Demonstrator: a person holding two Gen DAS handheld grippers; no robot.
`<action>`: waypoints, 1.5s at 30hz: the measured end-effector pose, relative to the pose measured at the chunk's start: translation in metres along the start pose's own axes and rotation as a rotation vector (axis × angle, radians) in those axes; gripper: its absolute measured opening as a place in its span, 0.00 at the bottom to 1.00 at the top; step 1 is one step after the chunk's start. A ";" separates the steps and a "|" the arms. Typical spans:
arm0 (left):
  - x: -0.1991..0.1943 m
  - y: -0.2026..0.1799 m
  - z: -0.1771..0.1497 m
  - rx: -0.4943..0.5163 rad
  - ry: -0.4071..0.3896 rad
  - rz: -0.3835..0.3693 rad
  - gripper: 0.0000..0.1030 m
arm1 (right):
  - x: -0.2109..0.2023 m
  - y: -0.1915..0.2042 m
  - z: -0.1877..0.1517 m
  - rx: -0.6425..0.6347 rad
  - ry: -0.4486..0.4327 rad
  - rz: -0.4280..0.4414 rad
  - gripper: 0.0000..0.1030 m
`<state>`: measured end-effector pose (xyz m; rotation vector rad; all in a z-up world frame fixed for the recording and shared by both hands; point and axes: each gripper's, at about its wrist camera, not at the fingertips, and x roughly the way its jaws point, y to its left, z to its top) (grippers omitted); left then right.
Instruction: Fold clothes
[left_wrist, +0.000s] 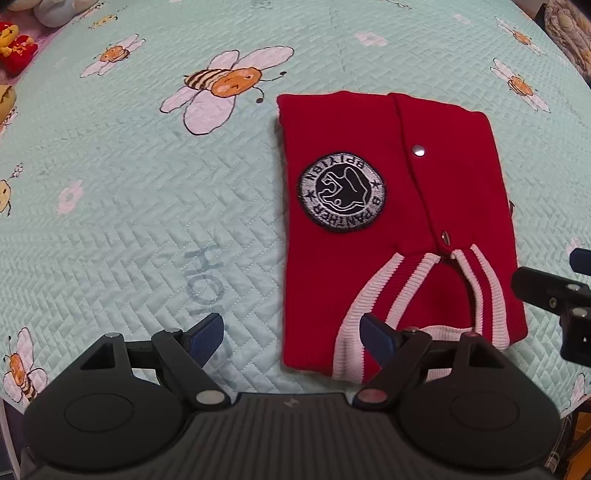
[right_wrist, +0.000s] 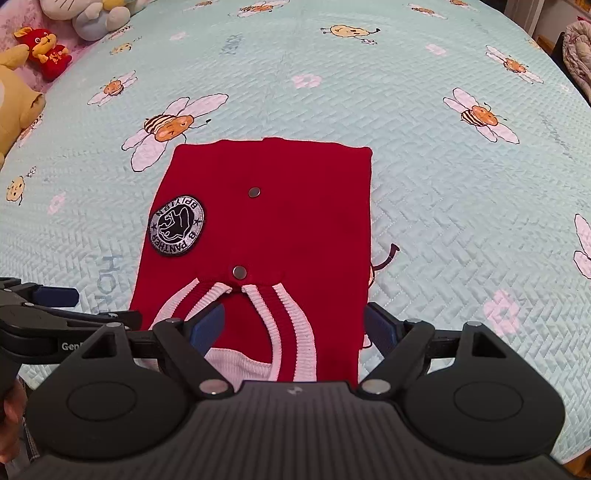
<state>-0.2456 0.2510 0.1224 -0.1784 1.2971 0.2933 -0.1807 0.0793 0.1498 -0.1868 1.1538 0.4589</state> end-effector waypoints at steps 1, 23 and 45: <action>0.001 -0.001 0.001 0.000 0.003 -0.001 0.81 | 0.001 -0.001 0.000 0.001 0.001 0.004 0.79; -0.006 -0.001 -0.007 0.002 -0.014 0.015 0.81 | -0.005 0.008 -0.006 -0.020 -0.009 0.030 0.79; -0.034 -0.004 -0.016 0.017 -0.137 0.074 0.81 | -0.020 0.008 -0.020 0.002 -0.043 0.054 0.79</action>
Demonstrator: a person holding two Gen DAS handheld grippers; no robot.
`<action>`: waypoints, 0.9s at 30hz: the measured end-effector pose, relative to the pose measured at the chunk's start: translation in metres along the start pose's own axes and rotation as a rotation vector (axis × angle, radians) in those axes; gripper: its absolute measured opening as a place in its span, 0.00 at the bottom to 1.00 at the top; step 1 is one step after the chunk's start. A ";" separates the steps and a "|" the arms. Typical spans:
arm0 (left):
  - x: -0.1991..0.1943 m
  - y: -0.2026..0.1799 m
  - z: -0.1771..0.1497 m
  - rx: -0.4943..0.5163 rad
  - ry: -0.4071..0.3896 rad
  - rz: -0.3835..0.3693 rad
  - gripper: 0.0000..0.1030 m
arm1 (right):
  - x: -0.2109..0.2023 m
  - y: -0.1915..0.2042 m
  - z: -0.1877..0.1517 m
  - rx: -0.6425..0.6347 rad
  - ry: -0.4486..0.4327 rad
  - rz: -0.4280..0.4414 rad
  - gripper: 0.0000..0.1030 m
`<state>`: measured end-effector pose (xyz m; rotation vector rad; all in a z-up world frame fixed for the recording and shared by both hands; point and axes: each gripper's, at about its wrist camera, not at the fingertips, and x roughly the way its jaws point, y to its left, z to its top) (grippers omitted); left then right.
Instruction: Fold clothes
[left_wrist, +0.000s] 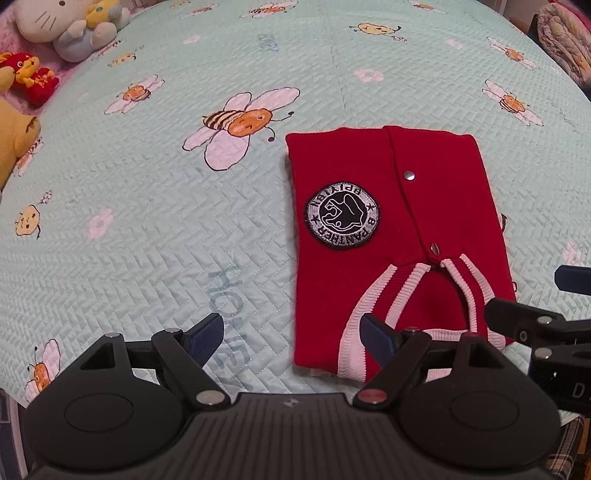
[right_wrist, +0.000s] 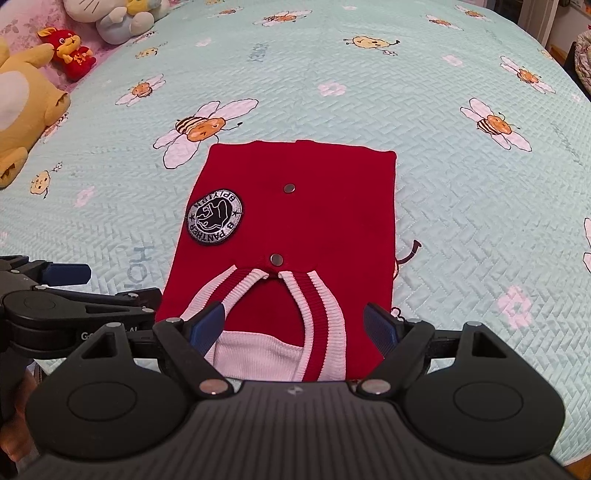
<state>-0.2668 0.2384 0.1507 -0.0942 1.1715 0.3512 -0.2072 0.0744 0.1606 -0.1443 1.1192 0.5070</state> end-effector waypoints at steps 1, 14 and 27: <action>-0.001 0.000 0.000 0.001 -0.006 0.003 0.81 | 0.000 -0.001 -0.001 0.004 -0.002 0.001 0.79; -0.016 -0.009 -0.001 0.012 -0.086 0.037 0.81 | -0.015 -0.027 -0.003 0.085 -0.084 0.038 0.79; -0.009 -0.003 0.001 -0.032 -0.110 0.027 0.81 | -0.011 -0.093 -0.027 0.258 -0.287 0.254 0.79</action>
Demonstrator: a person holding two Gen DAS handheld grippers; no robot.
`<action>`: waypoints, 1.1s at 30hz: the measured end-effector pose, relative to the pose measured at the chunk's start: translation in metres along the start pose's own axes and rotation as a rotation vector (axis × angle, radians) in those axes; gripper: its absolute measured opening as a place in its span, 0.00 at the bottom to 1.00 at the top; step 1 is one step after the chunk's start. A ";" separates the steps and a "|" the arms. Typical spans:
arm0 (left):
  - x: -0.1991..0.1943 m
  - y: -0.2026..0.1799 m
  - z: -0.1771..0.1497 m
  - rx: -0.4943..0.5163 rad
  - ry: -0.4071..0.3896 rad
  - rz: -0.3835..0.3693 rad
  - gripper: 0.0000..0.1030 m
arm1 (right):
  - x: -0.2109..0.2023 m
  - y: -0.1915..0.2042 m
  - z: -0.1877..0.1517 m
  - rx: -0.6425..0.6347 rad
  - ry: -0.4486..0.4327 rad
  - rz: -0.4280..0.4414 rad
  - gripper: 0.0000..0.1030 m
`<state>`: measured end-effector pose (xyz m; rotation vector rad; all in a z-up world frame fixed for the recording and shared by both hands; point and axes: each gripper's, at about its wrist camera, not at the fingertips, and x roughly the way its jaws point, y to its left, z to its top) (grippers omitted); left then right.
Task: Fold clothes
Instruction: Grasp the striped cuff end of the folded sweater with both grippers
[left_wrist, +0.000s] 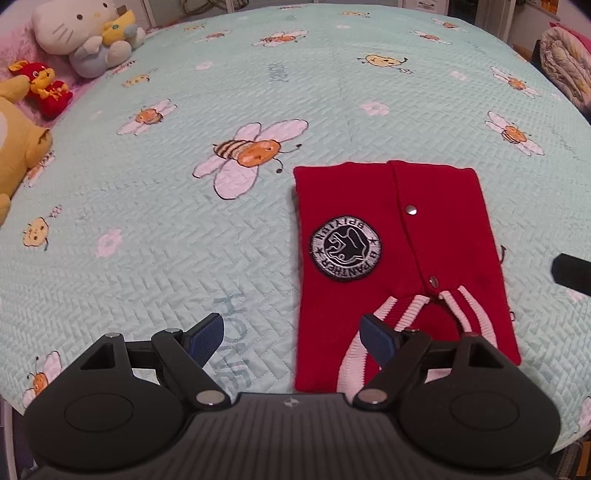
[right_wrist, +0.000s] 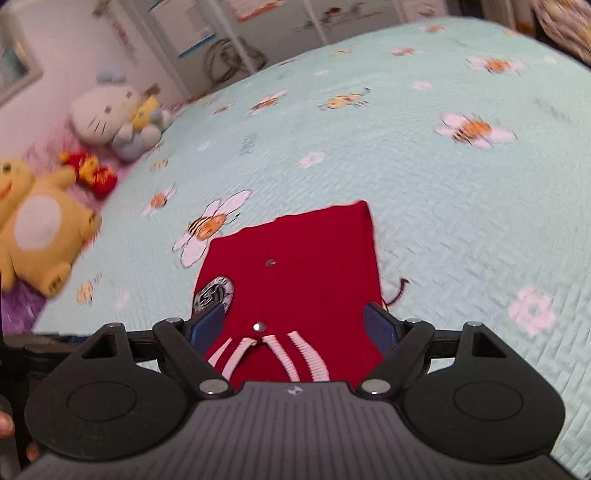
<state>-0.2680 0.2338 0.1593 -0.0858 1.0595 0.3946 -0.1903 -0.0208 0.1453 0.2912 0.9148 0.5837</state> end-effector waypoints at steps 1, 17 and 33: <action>-0.001 0.000 0.000 0.001 -0.012 0.008 0.81 | 0.000 -0.007 -0.001 0.029 -0.009 0.016 0.79; -0.019 -0.003 0.008 0.009 -0.142 0.057 0.81 | 0.016 -0.070 -0.028 0.251 -0.023 0.080 0.79; 0.122 0.094 -0.024 -0.527 0.082 -0.504 0.79 | 0.077 -0.127 -0.049 0.419 0.122 0.281 0.82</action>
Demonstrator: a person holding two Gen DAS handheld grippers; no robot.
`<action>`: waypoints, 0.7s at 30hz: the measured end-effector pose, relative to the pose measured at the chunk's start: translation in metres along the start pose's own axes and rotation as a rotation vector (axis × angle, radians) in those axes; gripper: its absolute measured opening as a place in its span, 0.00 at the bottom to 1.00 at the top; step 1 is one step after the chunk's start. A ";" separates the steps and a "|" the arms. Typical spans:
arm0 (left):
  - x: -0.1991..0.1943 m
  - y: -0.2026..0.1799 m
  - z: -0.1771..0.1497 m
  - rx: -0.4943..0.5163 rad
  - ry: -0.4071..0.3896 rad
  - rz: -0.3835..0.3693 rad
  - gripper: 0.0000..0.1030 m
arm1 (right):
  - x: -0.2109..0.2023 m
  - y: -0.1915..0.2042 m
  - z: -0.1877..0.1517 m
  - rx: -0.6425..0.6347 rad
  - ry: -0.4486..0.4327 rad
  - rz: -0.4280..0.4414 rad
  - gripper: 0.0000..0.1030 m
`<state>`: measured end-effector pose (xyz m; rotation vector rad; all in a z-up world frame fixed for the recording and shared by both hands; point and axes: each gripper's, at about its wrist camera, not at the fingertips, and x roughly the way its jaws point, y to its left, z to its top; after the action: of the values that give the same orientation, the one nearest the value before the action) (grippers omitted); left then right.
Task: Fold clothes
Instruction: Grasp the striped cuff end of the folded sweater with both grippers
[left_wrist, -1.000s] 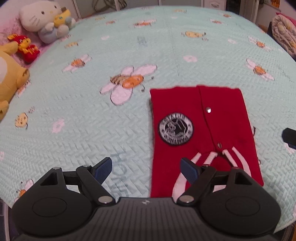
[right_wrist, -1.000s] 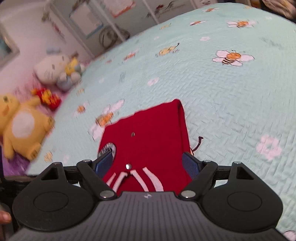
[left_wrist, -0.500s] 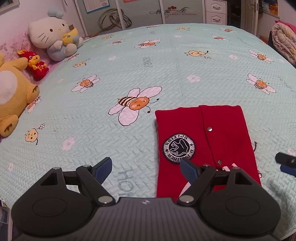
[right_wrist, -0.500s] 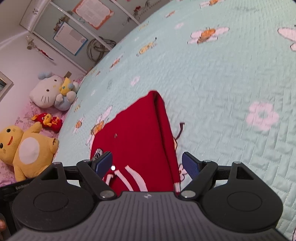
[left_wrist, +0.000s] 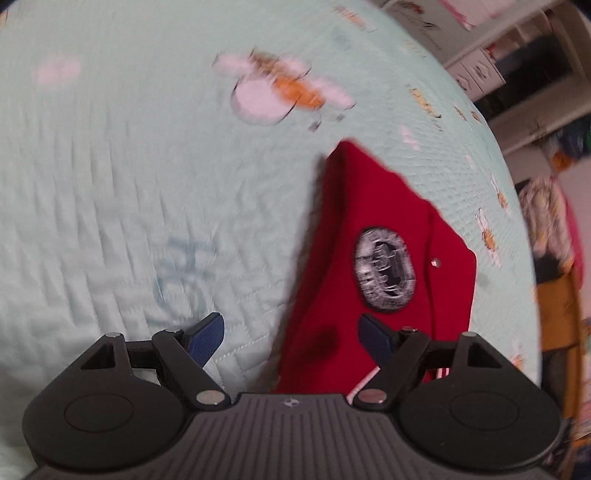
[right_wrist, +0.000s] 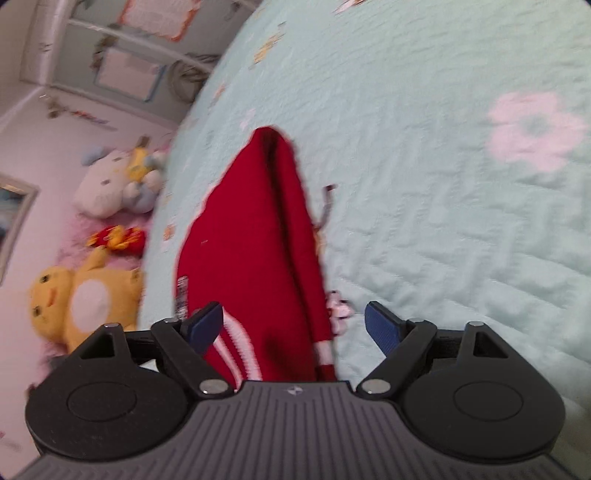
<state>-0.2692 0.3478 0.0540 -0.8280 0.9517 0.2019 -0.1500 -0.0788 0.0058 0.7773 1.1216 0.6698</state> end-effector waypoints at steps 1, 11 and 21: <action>0.005 0.002 0.000 -0.009 0.008 -0.025 0.80 | 0.004 0.000 0.002 0.001 0.009 0.009 0.82; 0.054 0.015 0.005 -0.095 0.105 -0.304 0.94 | 0.047 0.017 0.019 -0.104 0.134 0.153 1.00; 0.071 0.009 0.003 -0.095 0.162 -0.440 0.94 | 0.056 0.027 0.027 -0.215 0.267 0.194 0.99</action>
<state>-0.2305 0.3422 -0.0055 -1.1324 0.8912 -0.2046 -0.1101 -0.0248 0.0049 0.6279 1.1993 1.0637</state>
